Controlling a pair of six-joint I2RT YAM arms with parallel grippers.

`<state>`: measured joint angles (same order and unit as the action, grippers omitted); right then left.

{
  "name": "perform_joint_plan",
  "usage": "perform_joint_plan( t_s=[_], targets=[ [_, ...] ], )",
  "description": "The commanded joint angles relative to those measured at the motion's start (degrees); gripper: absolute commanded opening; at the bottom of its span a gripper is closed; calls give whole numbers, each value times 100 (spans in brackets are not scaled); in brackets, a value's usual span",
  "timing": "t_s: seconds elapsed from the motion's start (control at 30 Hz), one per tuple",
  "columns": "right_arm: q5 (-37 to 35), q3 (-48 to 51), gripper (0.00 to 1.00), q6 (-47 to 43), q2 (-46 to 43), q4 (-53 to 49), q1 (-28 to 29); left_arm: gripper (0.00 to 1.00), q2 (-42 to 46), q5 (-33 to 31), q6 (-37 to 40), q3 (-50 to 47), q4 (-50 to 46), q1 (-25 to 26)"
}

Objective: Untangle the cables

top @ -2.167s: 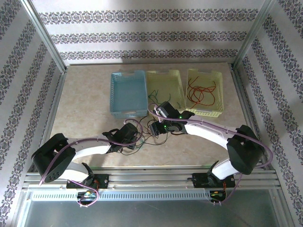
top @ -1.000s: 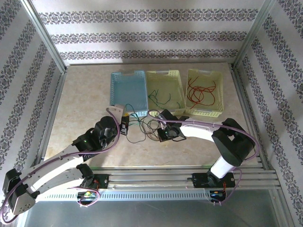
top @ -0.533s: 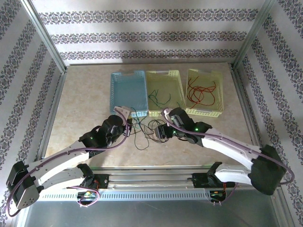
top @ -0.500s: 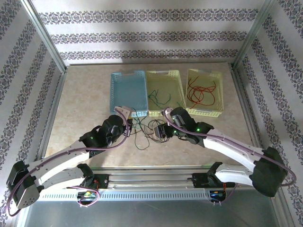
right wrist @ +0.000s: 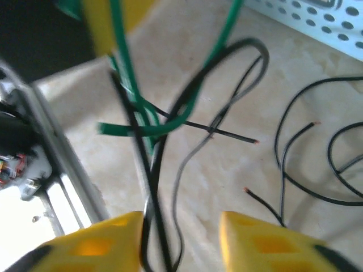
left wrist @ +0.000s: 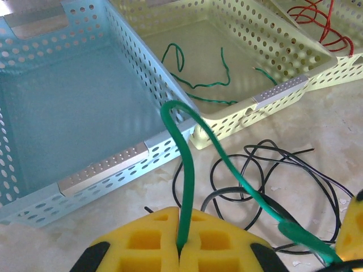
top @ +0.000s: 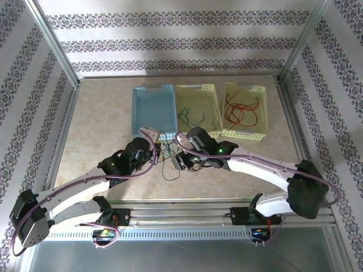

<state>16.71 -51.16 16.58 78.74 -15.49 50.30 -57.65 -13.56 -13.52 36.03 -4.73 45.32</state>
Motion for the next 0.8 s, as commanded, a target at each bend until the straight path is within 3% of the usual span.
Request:
perform_joint_plan(
  t_s=[0.0, 0.07, 0.3, 0.63, 0.77],
  targets=[
    [-504, -14, 8, 98, 63, -180, -157, 0, 145, -85, -64, 71, 150, 3],
    [-603, 185, 0, 263, -87, -68, -322, 0, 193, -235, -37, 55, 109, 3],
    [-704, 1020, 0, 984, -864, -103, -1222, 0, 575, -1353, -13, -58, -75, -5],
    [-820, 1839, 0, 1461, -1379, -386, -1989, 0, 1229, -1549, 317, -54, -193, -14],
    [-892, 1981, 0, 1622, -1326, -474, -2268, 0, 1418, -1955, 502, 112, -206, -14]
  ],
)
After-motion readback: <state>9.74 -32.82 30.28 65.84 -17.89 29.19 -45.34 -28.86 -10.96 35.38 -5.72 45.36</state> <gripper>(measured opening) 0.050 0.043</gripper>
